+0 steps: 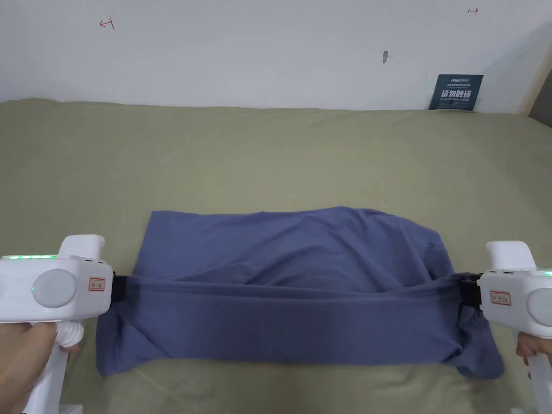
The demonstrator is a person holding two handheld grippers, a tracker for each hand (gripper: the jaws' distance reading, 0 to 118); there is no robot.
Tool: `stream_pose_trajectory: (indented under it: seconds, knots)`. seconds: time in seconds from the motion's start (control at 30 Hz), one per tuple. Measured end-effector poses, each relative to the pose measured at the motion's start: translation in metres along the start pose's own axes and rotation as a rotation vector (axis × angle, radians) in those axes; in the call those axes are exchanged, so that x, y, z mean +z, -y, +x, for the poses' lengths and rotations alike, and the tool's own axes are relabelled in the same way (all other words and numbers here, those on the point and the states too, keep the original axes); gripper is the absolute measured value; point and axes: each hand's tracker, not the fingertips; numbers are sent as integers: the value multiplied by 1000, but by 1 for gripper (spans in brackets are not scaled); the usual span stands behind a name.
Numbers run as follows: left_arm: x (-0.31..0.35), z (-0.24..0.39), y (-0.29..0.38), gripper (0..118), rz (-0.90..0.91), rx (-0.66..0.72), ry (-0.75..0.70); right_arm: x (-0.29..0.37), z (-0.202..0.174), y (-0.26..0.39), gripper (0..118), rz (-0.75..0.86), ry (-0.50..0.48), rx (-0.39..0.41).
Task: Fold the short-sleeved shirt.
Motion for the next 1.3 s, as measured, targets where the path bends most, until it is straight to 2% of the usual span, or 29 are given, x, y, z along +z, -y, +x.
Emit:
stream_pose_trajectory:
  seconds: [0.37,0.5,0.53,0.57,0.6,0.63,0.67,0.7,0.73,0.8,0.83,0.87,0.9,0.97,1.0,1.03,1.17,1.3]
  knots:
    - [-42,10,-24,1,-38,-40,-43,-53,0,-21,2,-70,18,-10]
    - [-65,9,-27,1,-56,-54,-48,-73,4,-15,3,-142,13,-25]
    - [-68,8,-25,2,-53,-58,-53,-75,5,-12,7,-139,11,-27]
    - [-69,7,-23,5,-46,-52,-47,-75,5,-8,28,-139,8,-26]
    - [-67,5,-20,37,-35,-39,-39,-74,5,-5,88,-140,10,-30]
    - [-67,3,-16,83,-23,-16,-27,-72,6,0,118,-152,20,-40]
    - [-67,2,-14,117,-37,-12,-28,-61,8,4,111,-156,23,-44]
    - [-64,2,-10,116,-43,-12,-33,-46,7,6,102,-55,30,-63]
    - [-51,2,-2,111,37,10,-47,-37,6,0,102,-80,33,-37]
    - [-21,1,13,107,57,-9,-91,-11,4,3,103,-27,41,-38]
    - [-7,1,23,97,68,0,-97,5,3,7,102,9,42,-38]
    - [2,1,30,77,72,5,-83,-2,5,37,98,21,57,-40]
    - [8,4,35,27,76,20,-63,9,3,45,74,33,54,-37]
    - [14,11,50,0,49,43,-33,29,-1,60,49,73,28,-38]
    - [16,15,58,0,52,50,-45,41,-6,66,36,70,36,-42]
    - [8,1,59,0,42,44,-43,47,-8,75,0,96,50,-66]
    - [9,15,65,0,26,15,-66,41,-20,90,0,35,20,-41]
    - [0,20,60,0,5,33,-55,38,-24,92,0,27,11,-67]
